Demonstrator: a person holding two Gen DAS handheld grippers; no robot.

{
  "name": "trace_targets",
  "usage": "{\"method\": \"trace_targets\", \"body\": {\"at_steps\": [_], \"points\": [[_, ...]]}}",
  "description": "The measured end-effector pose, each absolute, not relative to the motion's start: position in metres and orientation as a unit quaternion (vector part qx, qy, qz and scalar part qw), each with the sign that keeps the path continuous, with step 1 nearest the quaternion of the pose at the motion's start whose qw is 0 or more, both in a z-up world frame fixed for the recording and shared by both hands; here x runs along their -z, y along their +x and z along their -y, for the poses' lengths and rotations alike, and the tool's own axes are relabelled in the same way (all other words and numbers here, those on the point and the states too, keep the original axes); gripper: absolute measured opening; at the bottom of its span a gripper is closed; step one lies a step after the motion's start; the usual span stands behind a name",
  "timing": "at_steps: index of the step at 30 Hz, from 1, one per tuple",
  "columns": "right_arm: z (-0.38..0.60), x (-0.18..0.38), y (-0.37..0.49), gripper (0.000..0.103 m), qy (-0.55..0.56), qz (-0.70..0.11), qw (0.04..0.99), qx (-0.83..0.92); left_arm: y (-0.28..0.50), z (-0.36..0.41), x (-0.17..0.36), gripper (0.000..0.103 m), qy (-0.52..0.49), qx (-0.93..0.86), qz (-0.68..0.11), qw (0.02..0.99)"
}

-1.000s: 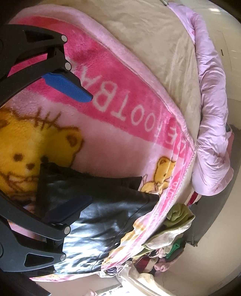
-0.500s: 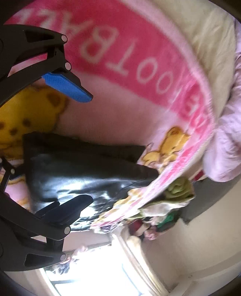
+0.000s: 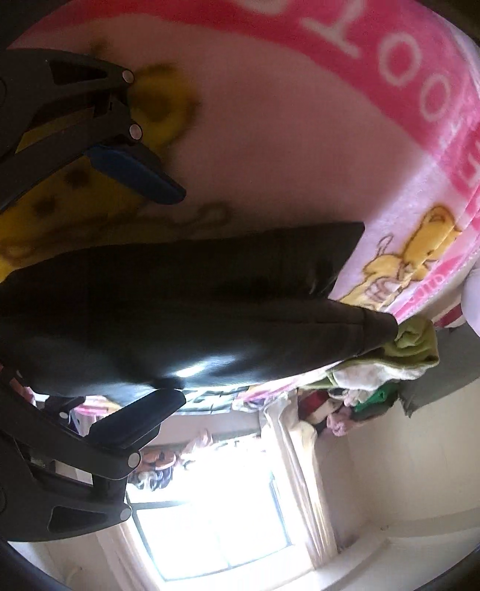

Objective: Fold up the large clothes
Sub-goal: 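Grasp the folded jacket's edge with the left tool while the right tool grasps beside it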

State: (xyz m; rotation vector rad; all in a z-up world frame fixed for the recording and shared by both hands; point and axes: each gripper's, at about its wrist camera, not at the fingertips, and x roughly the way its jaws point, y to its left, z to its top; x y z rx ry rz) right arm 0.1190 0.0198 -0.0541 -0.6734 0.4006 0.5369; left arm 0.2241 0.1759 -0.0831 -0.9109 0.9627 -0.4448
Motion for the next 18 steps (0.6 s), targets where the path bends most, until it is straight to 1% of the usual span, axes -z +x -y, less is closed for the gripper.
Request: {"method": "trace_targets", "body": {"at_steps": [3, 4, 5, 7, 10, 13, 14, 16, 18], "points": [[-0.013, 0.050, 0.104, 0.017, -0.304, -0.200, 0.888, -0.279, 0.200, -0.177, 0.079, 0.093, -0.443, 0.215, -0.422, 0.761], [-0.011, 0.049, 0.097, 0.017, -0.301, -0.201, 0.887, -0.288, 0.190, -0.176, 0.077, 0.089, -0.449, 0.214, -0.416, 0.762], [-0.010, 0.048, 0.089, 0.017, -0.300, -0.199, 0.885, -0.294, 0.185, -0.175, 0.075, 0.076, -0.449, 0.213, -0.415, 0.763], [-0.005, 0.045, 0.076, 0.017, -0.294, -0.194, 0.884, -0.308, 0.174, -0.169, 0.064, 0.072, -0.435, 0.204, -0.412, 0.774], [0.002, 0.042, 0.067, 0.017, -0.286, -0.187, 0.888, -0.307, 0.167, -0.161, 0.048, 0.049, -0.410, 0.190, -0.397, 0.799], [0.011, 0.038, 0.071, 0.022, -0.261, -0.186, 0.895, -0.311, 0.168, -0.155, 0.042, 0.037, -0.399, 0.189, -0.385, 0.811], [0.014, 0.037, 0.073, 0.027, -0.253, -0.190, 0.897, -0.310, 0.167, -0.153, 0.041, 0.033, -0.394, 0.187, -0.380, 0.816], [0.019, 0.036, 0.074, 0.036, -0.243, -0.196, 0.896, -0.315, 0.170, -0.153, 0.040, 0.028, -0.394, 0.183, -0.373, 0.820], [0.027, 0.034, 0.070, 0.059, -0.232, -0.196, 0.898, -0.318, 0.167, -0.155, 0.037, 0.025, -0.390, 0.181, -0.367, 0.825]]}}
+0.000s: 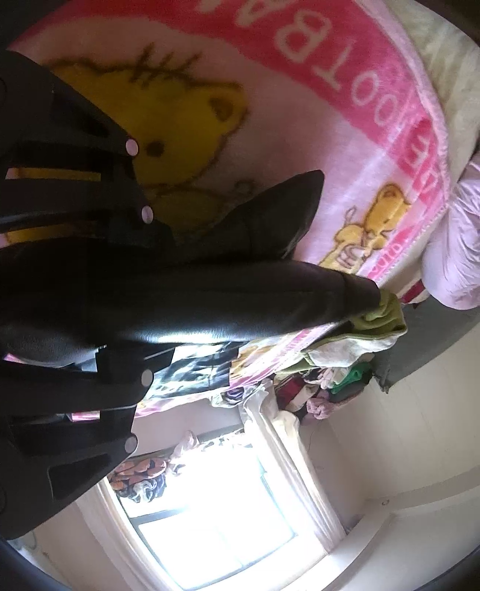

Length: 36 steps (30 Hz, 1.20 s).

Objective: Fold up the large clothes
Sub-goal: 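Grasp the folded jacket's edge with the left tool while the right tool grasps beside it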

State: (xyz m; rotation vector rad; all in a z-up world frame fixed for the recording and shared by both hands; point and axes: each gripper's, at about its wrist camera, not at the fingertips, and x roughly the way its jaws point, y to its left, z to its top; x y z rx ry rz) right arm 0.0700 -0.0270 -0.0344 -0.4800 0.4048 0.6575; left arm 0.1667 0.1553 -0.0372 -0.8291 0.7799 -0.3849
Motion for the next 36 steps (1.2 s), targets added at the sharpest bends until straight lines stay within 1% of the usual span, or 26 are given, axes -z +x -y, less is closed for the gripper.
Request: {"method": "trace_targets", "body": {"at_steps": [1, 2, 5, 6, 7, 8, 9, 12, 16, 20, 24, 25, 28, 30, 33, 36], "points": [[0.036, 0.032, 0.068, 0.063, -0.217, -0.194, 0.902, -0.318, 0.166, -0.156, 0.036, 0.025, -0.390, 0.182, -0.365, 0.826], [0.044, 0.029, 0.067, 0.064, -0.202, -0.192, 0.906, -0.319, 0.163, -0.156, 0.035, 0.024, -0.388, 0.183, -0.363, 0.827], [0.082, 0.019, 0.076, 0.064, -0.131, -0.211, 0.914, -0.320, 0.162, -0.152, 0.029, 0.024, -0.377, 0.182, -0.356, 0.835], [0.094, 0.017, 0.082, 0.061, -0.108, -0.223, 0.917, -0.314, 0.159, -0.150, 0.026, 0.024, -0.372, 0.182, -0.353, 0.839], [0.107, 0.016, 0.091, 0.053, -0.079, -0.242, 0.918, -0.305, 0.159, -0.148, 0.023, 0.024, -0.370, 0.184, -0.350, 0.841], [0.116, 0.016, 0.101, 0.018, -0.063, -0.258, 0.917, -0.298, 0.158, -0.146, 0.021, 0.024, -0.365, 0.185, -0.346, 0.844], [0.124, 0.017, 0.110, 0.000, -0.052, -0.275, 0.915, -0.289, 0.159, -0.144, 0.017, 0.024, -0.359, 0.185, -0.344, 0.848], [0.142, 0.026, 0.132, 0.000, -0.034, -0.315, 0.911, -0.264, 0.159, -0.136, 0.007, 0.024, -0.349, 0.190, -0.334, 0.855], [0.145, 0.057, 0.154, 0.000, -0.020, -0.388, 0.882, -0.268, 0.161, -0.125, 0.002, 0.024, -0.339, 0.198, -0.333, 0.857], [0.133, 0.071, 0.155, 0.000, -0.031, -0.400, 0.877, -0.265, 0.162, -0.111, -0.005, 0.024, -0.320, 0.203, -0.332, 0.864], [0.131, 0.055, 0.160, 0.000, -0.038, -0.420, 0.861, -0.284, 0.165, -0.105, -0.015, 0.024, -0.312, 0.202, -0.328, 0.869], [0.138, 0.041, 0.169, 0.000, -0.017, -0.415, 0.860, -0.296, 0.166, -0.104, -0.017, 0.024, -0.310, 0.202, -0.328, 0.870], [0.158, -0.006, 0.194, 0.000, 0.019, -0.355, 0.892, -0.278, 0.170, -0.100, -0.021, 0.024, -0.304, 0.203, -0.328, 0.871], [0.153, -0.019, 0.218, 0.000, 0.015, -0.350, 0.891, -0.289, 0.171, -0.097, -0.023, 0.024, -0.300, 0.201, -0.327, 0.873], [0.133, -0.009, 0.265, 0.000, 0.003, -0.381, 0.882, -0.279, 0.171, -0.095, -0.024, 0.024, -0.296, 0.200, -0.327, 0.875], [0.113, 0.020, 0.307, 0.000, -0.009, -0.433, 0.860, -0.270, 0.172, -0.096, -0.025, 0.024, -0.298, 0.199, -0.327, 0.874]]}}
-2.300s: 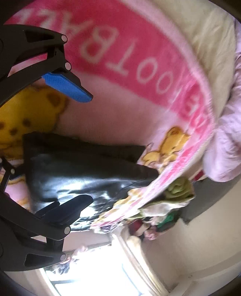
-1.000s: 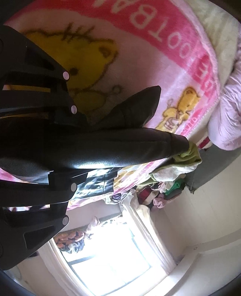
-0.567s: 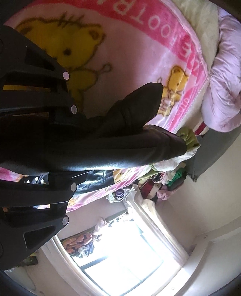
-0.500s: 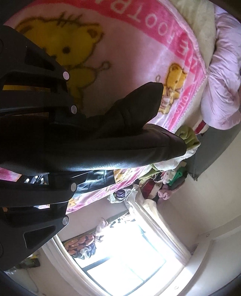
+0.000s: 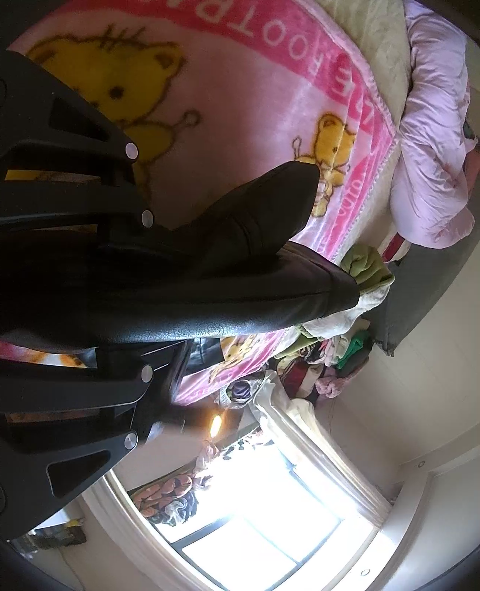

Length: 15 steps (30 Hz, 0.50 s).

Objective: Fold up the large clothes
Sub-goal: 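Grasp the folded jacket's edge with the left tool while the right tool grasps beside it, then lift and fold the black jacket over in half with both tools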

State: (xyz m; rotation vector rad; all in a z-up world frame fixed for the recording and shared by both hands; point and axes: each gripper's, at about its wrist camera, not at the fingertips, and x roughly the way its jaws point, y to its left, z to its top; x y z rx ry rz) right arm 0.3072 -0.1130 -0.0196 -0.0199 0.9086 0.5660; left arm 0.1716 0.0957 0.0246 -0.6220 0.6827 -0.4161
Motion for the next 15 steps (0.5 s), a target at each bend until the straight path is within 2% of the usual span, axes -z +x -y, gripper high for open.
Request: {"method": "trace_targets", "body": {"at_steps": [2, 5, 8, 11, 15], "points": [[0.097, 0.047, 0.321, 0.000, -0.034, -0.469, 0.846, -0.250, 0.173, -0.096, -0.024, 0.024, -0.297, 0.200, -0.328, 0.874], [0.092, 0.064, 0.327, 0.000, -0.025, -0.480, 0.842, -0.244, 0.177, -0.096, -0.020, 0.024, -0.298, 0.199, -0.328, 0.874], [0.103, 0.051, 0.320, 0.001, -0.005, -0.474, 0.840, -0.262, 0.176, -0.096, -0.021, 0.024, -0.304, 0.205, -0.324, 0.872], [0.143, 0.017, 0.288, 0.001, 0.047, -0.433, 0.849, -0.298, 0.177, -0.093, -0.023, 0.024, -0.300, 0.204, -0.323, 0.874], [0.174, 0.009, 0.235, 0.003, 0.041, -0.436, 0.841, -0.319, 0.178, -0.085, -0.029, 0.025, -0.292, 0.200, -0.322, 0.878]]}}
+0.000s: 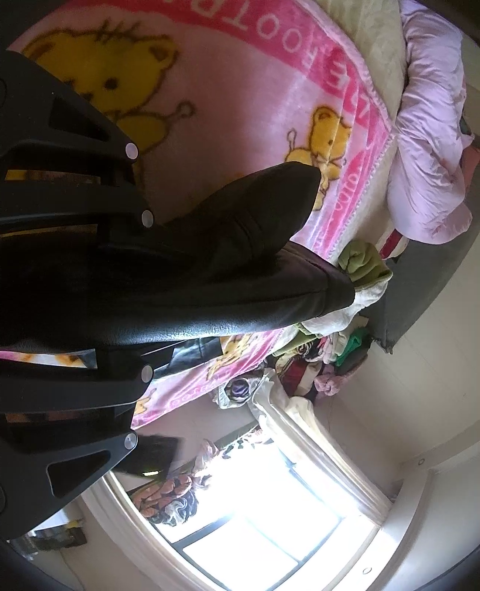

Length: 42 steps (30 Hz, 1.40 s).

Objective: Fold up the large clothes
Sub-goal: 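Lift and fold the black jacket over in half with both tools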

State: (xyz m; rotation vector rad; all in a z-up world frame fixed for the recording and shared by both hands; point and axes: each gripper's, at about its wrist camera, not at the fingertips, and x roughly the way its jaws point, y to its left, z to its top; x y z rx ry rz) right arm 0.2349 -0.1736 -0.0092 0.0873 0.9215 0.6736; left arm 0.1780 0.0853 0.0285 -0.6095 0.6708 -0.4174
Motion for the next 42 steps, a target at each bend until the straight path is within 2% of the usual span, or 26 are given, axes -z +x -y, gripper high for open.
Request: {"method": "trace_targets", "body": {"at_steps": [6, 10, 13, 15, 17, 20, 23, 30, 35, 39, 42], "points": [[0.180, 0.060, 0.189, 0.004, 0.018, -0.480, 0.818, -0.317, 0.181, -0.072, -0.035, 0.025, -0.281, 0.190, -0.326, 0.882], [0.196, 0.059, 0.199, 0.004, 0.082, -0.508, 0.797, -0.316, 0.179, -0.056, -0.043, 0.025, -0.261, 0.180, -0.324, 0.891], [0.221, 0.010, 0.204, 0.021, 0.100, -0.452, 0.827, -0.318, 0.181, -0.045, -0.049, 0.025, -0.249, 0.178, -0.323, 0.896], [0.241, -0.036, 0.211, 0.049, 0.140, -0.415, 0.832, -0.341, 0.181, -0.035, -0.051, 0.025, -0.238, 0.179, -0.321, 0.899], [0.247, -0.070, 0.216, 0.058, 0.153, -0.391, 0.833, -0.360, 0.181, -0.023, -0.055, 0.025, -0.227, 0.183, -0.319, 0.902], [0.233, -0.108, 0.224, 0.085, 0.132, -0.391, 0.829, -0.377, 0.181, -0.006, -0.059, 0.025, -0.208, 0.186, -0.316, 0.907], [0.201, -0.122, 0.239, 0.086, 0.104, -0.421, 0.819, -0.377, 0.180, 0.011, -0.061, 0.027, -0.191, 0.192, -0.315, 0.910], [0.142, -0.107, 0.263, 0.087, 0.063, -0.480, 0.798, -0.359, 0.177, 0.034, -0.062, 0.027, -0.146, 0.193, -0.316, 0.917], [0.121, -0.099, 0.267, 0.085, 0.023, -0.488, 0.802, -0.344, 0.173, 0.044, -0.061, 0.028, -0.124, 0.196, -0.317, 0.920], [0.123, -0.090, 0.271, 0.047, 0.008, -0.473, 0.811, -0.343, 0.172, 0.046, -0.063, 0.035, -0.118, 0.194, -0.316, 0.921], [0.131, -0.090, 0.270, 0.032, 0.004, -0.440, 0.823, -0.359, 0.170, 0.048, -0.067, 0.041, -0.113, 0.201, -0.315, 0.921]]}}
